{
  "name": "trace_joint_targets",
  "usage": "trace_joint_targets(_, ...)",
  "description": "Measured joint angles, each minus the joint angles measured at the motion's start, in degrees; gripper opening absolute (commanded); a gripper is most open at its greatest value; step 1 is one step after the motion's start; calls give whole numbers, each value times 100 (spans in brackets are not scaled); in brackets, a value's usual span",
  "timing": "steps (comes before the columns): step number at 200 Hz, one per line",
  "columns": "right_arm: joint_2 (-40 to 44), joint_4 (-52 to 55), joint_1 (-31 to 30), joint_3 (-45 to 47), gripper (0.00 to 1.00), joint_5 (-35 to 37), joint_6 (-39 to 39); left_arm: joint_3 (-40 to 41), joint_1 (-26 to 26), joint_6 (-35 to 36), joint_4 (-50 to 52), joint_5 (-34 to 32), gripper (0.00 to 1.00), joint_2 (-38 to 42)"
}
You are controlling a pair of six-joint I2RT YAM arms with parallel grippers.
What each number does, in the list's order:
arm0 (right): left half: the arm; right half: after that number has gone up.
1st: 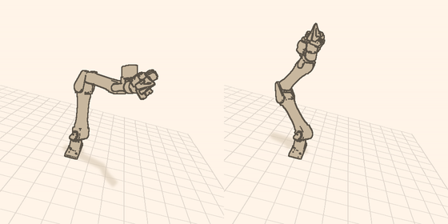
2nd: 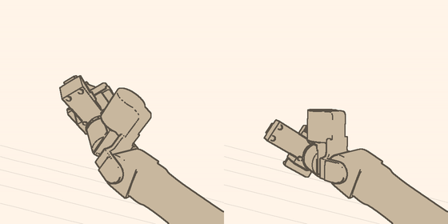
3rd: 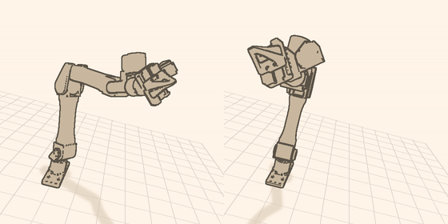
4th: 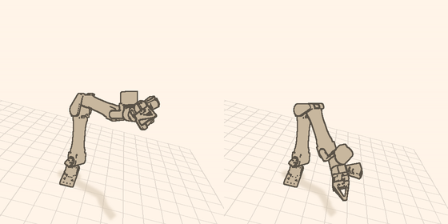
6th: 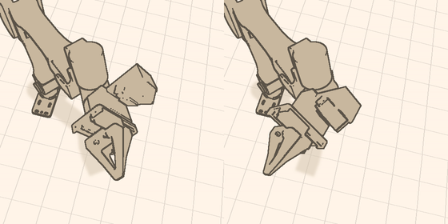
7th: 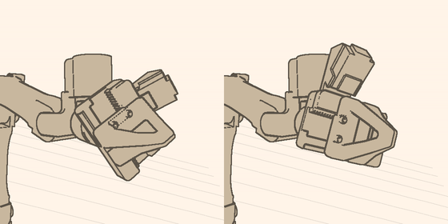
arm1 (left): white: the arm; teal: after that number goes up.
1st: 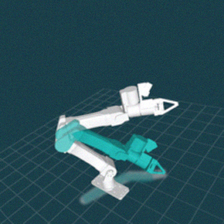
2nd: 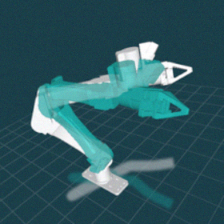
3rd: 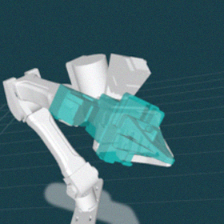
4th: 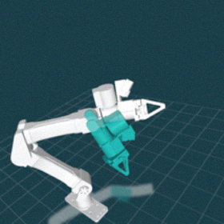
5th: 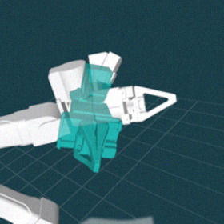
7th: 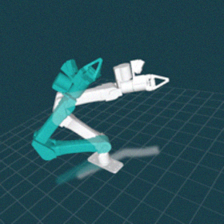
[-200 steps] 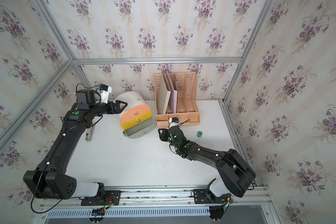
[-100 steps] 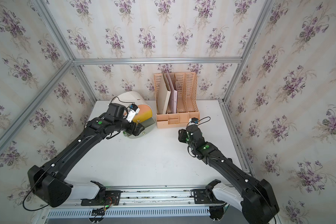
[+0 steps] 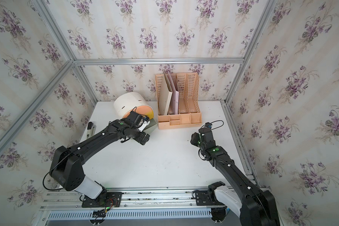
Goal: Put the paint cans in the drawer according to color
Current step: Pick up the paint can at the center of the board.
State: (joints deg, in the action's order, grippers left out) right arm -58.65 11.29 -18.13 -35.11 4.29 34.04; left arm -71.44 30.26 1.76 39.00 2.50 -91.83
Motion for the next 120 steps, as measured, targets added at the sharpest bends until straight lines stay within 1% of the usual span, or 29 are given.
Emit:
trace_joint_targets(54,-59,-155,251,9,50,-210,-70,87,-15,125,-289,-214,99,-319)
trace_joint_targets(120,-22,-170,417,55,50,-221,-195,203,63,170,-463,17,99,-273)
